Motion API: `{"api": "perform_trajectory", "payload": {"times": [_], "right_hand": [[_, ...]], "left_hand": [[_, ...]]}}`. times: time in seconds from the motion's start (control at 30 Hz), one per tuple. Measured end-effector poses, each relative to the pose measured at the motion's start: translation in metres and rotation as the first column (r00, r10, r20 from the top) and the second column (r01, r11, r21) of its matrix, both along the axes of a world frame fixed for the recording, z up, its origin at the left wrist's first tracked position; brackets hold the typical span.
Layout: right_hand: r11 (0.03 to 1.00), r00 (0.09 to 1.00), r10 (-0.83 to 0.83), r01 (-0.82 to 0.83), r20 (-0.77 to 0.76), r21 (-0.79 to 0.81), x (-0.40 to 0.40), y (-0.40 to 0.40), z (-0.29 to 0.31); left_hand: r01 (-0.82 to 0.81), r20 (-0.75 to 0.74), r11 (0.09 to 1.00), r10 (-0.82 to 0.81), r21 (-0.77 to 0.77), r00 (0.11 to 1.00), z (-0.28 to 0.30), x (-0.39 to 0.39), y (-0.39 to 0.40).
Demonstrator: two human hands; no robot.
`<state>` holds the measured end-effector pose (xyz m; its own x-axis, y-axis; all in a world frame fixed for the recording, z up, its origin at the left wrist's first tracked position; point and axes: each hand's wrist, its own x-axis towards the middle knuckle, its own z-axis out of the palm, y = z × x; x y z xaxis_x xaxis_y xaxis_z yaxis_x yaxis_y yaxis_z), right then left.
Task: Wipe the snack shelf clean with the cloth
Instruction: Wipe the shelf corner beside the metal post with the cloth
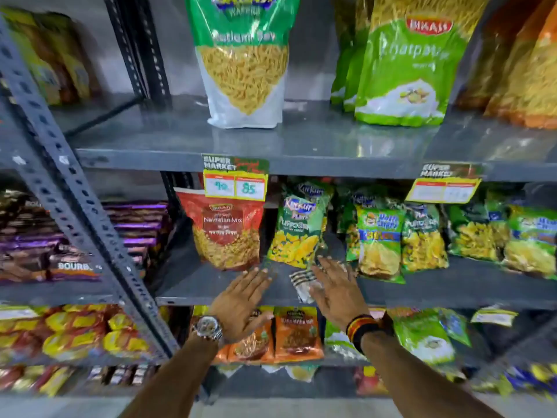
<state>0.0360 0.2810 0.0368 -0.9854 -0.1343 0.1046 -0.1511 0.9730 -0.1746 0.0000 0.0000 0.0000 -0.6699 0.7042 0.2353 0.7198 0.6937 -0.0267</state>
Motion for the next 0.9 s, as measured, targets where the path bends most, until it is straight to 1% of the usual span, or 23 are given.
{"api": "perform_trajectory", "payload": {"times": [0.03,0.13,0.2,0.27,0.33,0.37,0.47,0.53,0.6,0.73,0.8,0.9], "right_hand": [[1.000,1.000,-0.023,0.024,0.017,-0.013,-0.006,0.000,-0.009],[0.997,0.995,-0.067,0.064,0.073,0.045,-0.014,0.000,-0.031],[0.996,0.997,-0.060,0.057,0.043,0.073,-0.009,0.000,-0.044],[0.996,0.997,-0.083,0.083,-0.009,0.045,-0.002,-0.001,-0.046],[0.986,0.985,-0.167,0.167,-0.045,-0.022,-0.006,-0.002,-0.041],[0.976,0.976,-0.214,0.212,-0.035,-0.046,-0.011,-0.003,-0.039],[0.951,0.952,-0.301,0.304,0.064,-0.048,-0.027,-0.012,-0.040],[0.944,0.942,-0.328,0.329,0.068,-0.007,-0.031,-0.021,-0.048],[0.935,0.935,-0.354,0.354,0.033,0.008,-0.031,-0.025,-0.055],[0.948,0.949,-0.317,0.317,0.004,-0.040,-0.025,-0.027,-0.059],[0.956,0.960,-0.280,0.278,-0.013,-0.093,-0.018,-0.027,-0.057],[0.956,0.976,-0.219,0.217,0.015,-0.198,-0.008,-0.019,-0.048]], "left_hand": [[0.019,-0.009,1.000,-0.019,-0.022,1.000,-0.009,-0.007,-0.003],[0.053,0.010,0.996,-0.053,-0.070,0.999,-0.026,-0.027,-0.012],[0.089,0.035,0.990,-0.086,-0.110,0.996,-0.035,-0.037,-0.014],[0.106,0.053,0.985,-0.100,-0.136,0.994,-0.037,-0.044,-0.018],[0.105,0.062,0.980,-0.096,-0.167,0.994,-0.039,-0.052,-0.021],[0.118,0.083,0.976,-0.104,-0.185,0.991,-0.039,-0.055,-0.022],[0.159,0.117,0.969,-0.139,-0.190,0.983,-0.043,-0.063,-0.023],[0.161,0.131,0.971,-0.139,-0.177,0.982,-0.043,-0.065,-0.023],[0.158,0.128,0.970,-0.136,-0.183,0.982,-0.046,-0.066,-0.022],[0.131,0.125,0.971,-0.107,-0.201,0.986,-0.044,-0.063,-0.023],[0.109,0.120,0.973,-0.086,-0.204,0.989,-0.039,-0.058,-0.021],[0.070,0.111,0.977,-0.048,-0.204,0.993,-0.032,-0.050,-0.017]]}}
